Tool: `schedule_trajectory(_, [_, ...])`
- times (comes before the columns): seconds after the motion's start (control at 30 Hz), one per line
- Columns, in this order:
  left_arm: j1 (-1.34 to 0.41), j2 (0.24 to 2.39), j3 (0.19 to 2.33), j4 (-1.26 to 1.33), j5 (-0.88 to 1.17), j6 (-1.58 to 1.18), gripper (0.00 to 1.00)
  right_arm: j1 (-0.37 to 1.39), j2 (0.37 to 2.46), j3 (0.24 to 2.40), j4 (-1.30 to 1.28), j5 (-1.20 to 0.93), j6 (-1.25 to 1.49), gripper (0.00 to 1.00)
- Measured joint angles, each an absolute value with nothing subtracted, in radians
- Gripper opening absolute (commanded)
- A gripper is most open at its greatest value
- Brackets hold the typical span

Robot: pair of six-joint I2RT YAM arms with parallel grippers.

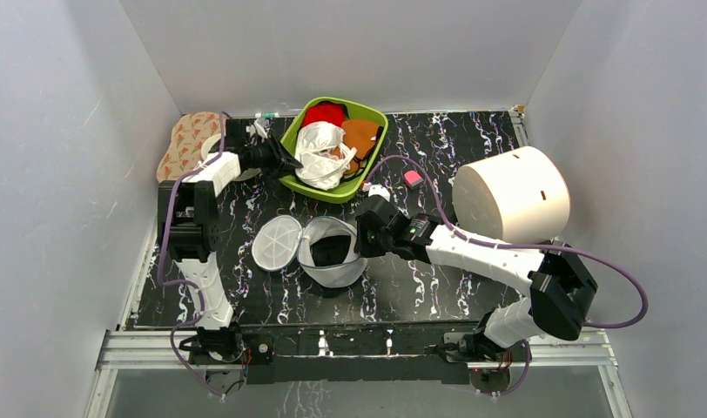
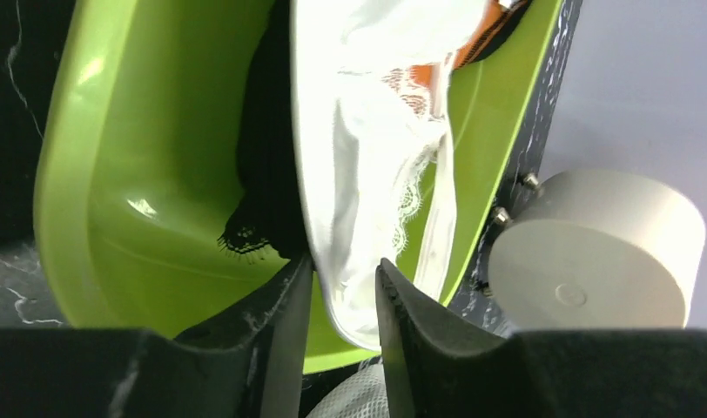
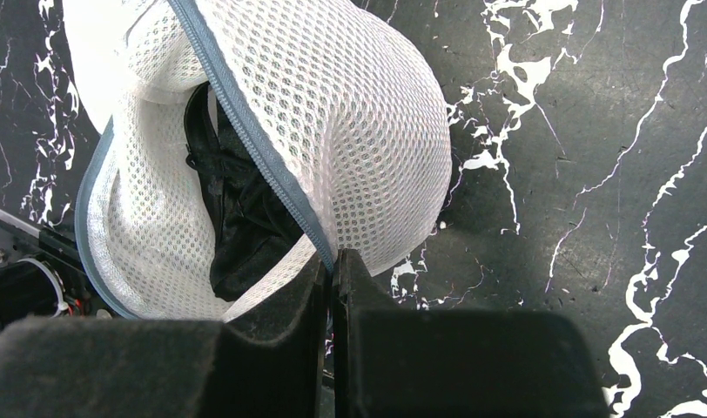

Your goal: Unzip the laundry bag and remove the bra

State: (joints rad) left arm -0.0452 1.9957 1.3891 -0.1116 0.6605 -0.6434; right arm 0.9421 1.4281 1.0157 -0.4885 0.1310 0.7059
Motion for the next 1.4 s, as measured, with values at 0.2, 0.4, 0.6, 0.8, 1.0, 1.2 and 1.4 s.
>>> schedule_trajectory(0.2, [-0.045,1.796,1.436,-0.23,0.564,-0.543,0.61,0.942,1.428,1.016,-0.489,0.123,0.709,0.0])
schedule_trajectory(0.4, [-0.066,1.221,1.031,-0.341,0.532,-0.464,0.56,0.942,1.428,1.015,-0.486,0.094,0.709,0.0])
schedule_trajectory(0.6, [-0.209,0.96,0.824,-0.451,0.538,-0.487,0.49,0.951,1.423,0.908,-0.41,0.027,0.739,0.0])
schedule_trajectory(0.8, [-0.377,0.873,0.708,-0.395,0.512,-0.597,0.41,0.968,1.423,0.818,-0.39,-0.001,0.78,0.0])
schedule_trajectory(1.0, [-0.565,0.905,0.69,-0.338,0.413,-0.657,0.38,0.975,1.421,0.808,-0.364,-0.007,0.804,0.0])
schedule_trajectory(1.2, [-0.746,1.076,0.809,-0.344,0.266,-0.603,0.25,0.976,1.404,0.815,-0.369,0.004,0.807,0.0])
schedule_trajectory(1.4, [-0.775,1.246,0.881,-0.345,0.15,-0.5,0.15,0.976,1.374,0.824,-0.376,0.028,0.808,0.0])
